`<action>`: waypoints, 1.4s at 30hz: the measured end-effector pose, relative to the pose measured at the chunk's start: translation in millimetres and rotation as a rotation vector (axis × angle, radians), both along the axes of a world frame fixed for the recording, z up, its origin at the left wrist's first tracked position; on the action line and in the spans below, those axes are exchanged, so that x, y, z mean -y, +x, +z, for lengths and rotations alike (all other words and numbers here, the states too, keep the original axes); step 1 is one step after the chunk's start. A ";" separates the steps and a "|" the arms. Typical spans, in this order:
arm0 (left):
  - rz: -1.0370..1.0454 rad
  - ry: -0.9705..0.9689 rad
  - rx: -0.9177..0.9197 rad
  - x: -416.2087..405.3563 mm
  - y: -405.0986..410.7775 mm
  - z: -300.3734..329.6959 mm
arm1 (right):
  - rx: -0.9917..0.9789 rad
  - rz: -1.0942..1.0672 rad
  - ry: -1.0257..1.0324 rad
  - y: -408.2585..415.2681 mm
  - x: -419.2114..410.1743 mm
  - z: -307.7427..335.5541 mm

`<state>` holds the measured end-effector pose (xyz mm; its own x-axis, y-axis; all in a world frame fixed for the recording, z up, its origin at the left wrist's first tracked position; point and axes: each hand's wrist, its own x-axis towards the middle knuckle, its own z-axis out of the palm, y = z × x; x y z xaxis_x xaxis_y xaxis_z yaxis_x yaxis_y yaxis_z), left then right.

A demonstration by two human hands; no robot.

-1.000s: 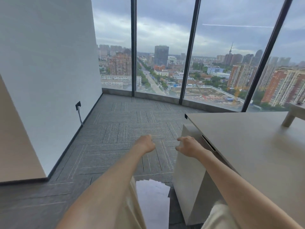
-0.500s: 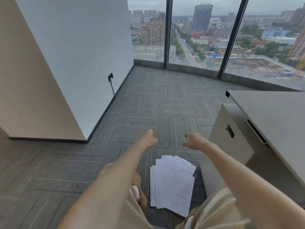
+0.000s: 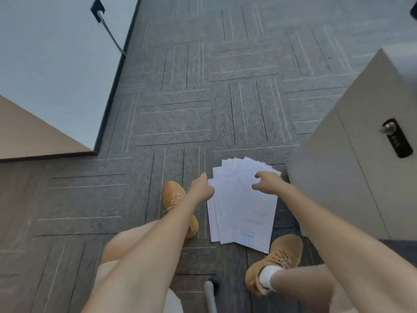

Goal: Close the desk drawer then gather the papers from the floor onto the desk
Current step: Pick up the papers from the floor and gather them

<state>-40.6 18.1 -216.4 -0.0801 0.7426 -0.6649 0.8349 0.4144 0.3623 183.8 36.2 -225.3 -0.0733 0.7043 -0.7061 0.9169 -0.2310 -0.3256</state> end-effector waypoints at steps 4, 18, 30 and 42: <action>-0.076 -0.085 0.011 -24.1 15.6 -77.0 | 0.004 -0.064 -0.131 18.2 -17.1 -79.1; 0.520 -0.301 0.098 -28.4 8.6 -281.3 | 0.195 -0.561 -0.313 35.6 16.1 -311.9; 0.398 -0.149 -0.026 -33.0 28.2 -333.0 | 0.250 -0.718 0.051 13.3 0.5 -347.1; 0.525 -0.095 0.021 -53.5 32.7 -341.0 | 0.049 -0.876 0.097 23.6 -12.1 -358.4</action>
<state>-7.9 71.6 -557.4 -0.4106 0.5429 -0.7326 0.4995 0.8061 0.3174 207.4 48.3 -583.7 0.5497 0.5505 -0.6282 0.4366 -0.8305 -0.3457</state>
